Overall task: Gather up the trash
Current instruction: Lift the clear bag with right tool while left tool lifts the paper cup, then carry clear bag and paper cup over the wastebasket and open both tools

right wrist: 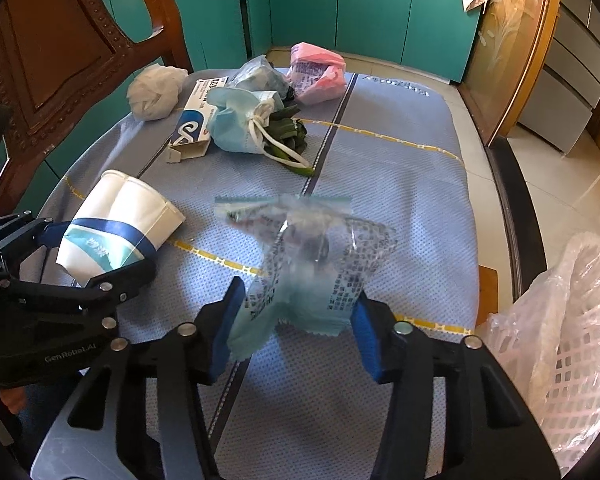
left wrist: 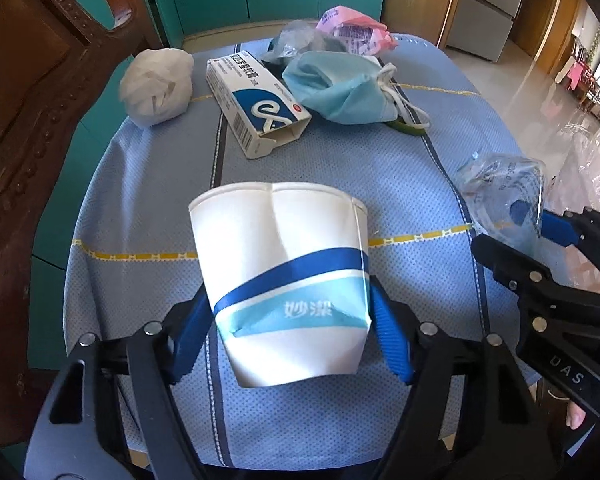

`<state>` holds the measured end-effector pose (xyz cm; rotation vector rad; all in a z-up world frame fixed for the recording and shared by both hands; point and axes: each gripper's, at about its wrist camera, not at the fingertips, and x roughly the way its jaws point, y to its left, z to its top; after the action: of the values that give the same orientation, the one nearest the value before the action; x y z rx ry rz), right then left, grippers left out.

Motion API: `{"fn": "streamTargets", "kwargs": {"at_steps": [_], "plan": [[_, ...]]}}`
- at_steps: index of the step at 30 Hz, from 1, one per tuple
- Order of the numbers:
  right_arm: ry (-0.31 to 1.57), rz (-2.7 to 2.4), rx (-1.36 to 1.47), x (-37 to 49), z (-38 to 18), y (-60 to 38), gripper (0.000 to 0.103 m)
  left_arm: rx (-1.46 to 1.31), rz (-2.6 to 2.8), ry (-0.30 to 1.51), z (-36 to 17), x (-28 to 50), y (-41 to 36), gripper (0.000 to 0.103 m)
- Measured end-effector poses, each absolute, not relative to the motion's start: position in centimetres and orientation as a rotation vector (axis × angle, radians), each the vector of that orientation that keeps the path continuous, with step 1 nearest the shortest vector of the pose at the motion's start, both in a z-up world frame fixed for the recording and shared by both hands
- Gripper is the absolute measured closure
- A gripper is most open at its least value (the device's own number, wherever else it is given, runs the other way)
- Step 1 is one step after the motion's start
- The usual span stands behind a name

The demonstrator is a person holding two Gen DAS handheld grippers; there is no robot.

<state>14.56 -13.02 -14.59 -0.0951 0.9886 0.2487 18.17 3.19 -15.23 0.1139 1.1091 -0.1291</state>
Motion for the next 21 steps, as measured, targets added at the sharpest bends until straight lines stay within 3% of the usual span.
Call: {"fn": "streamTargets", "kwargs": {"at_steps": [21], "plan": [[0.908, 0.230, -0.120, 12.7, -11.4, -12.7, 0.056, 0.128, -0.069, 0.951, -9.7, 15.1, 3.6, 0.029]]}}
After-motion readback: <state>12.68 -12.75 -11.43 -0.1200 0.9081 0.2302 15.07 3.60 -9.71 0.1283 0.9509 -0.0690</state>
